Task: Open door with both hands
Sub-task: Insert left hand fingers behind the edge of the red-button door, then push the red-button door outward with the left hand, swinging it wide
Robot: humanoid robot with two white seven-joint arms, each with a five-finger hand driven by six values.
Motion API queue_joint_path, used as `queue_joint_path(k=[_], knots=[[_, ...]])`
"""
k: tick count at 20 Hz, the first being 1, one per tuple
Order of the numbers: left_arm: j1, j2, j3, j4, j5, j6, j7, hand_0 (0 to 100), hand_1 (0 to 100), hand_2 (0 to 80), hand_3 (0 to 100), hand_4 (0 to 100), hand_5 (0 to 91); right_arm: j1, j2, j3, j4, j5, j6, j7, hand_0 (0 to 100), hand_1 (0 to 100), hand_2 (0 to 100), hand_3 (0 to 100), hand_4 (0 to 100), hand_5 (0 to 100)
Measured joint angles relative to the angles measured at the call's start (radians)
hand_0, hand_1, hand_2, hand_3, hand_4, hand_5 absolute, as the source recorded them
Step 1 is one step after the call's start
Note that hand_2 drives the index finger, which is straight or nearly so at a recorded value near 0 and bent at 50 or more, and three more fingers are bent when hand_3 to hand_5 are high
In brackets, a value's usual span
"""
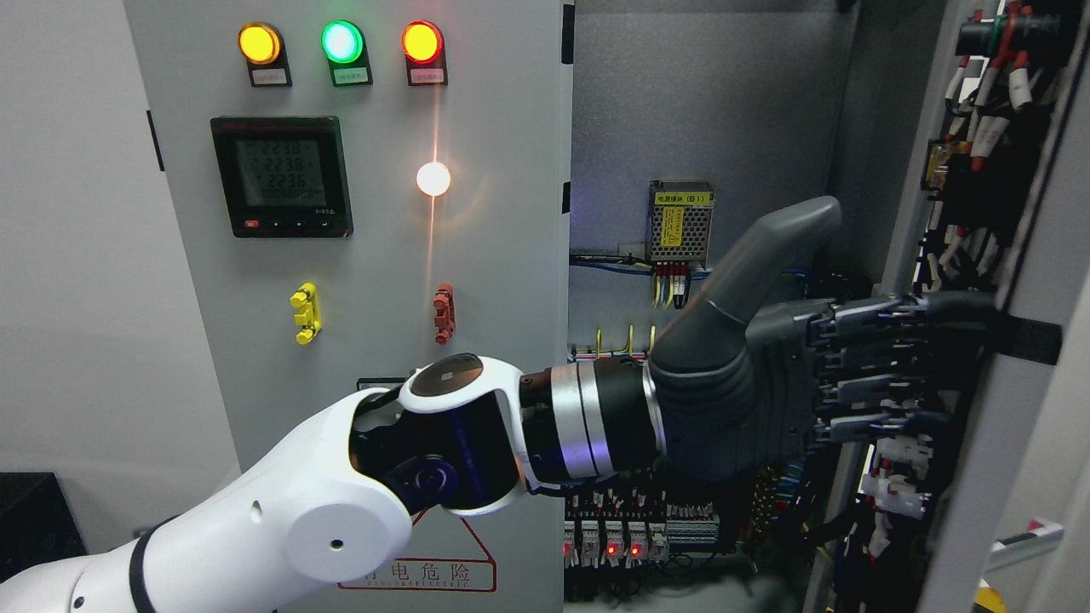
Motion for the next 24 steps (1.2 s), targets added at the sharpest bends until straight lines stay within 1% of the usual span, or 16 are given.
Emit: queue_joint_path(k=[7,16,24], knots=[[-0.003,-0.100,-0.010,0.040,-0.050,0.029,0.004,0,0,0.0,0,0,0.0,0.000,0.000,0.000,0.000,0.000,0.000,0.000,0,0,0,0,0,0],[-0.024,-0.223,-0.017,0.126,-0.072,0.032,0.008,0,0,0.0,0,0,0.0,0.000,0.000,0.000,0.000,0.000,-0.001,0.000,0,0,0,0,0,0],[-0.052,-0.331,-0.020,0.214,-0.104,0.027,0.004,0,0,0.0,0,0,0.0,0.000,0.000,0.000,0.000,0.000,-0.001,0.000,0,0,0,0,0,0]])
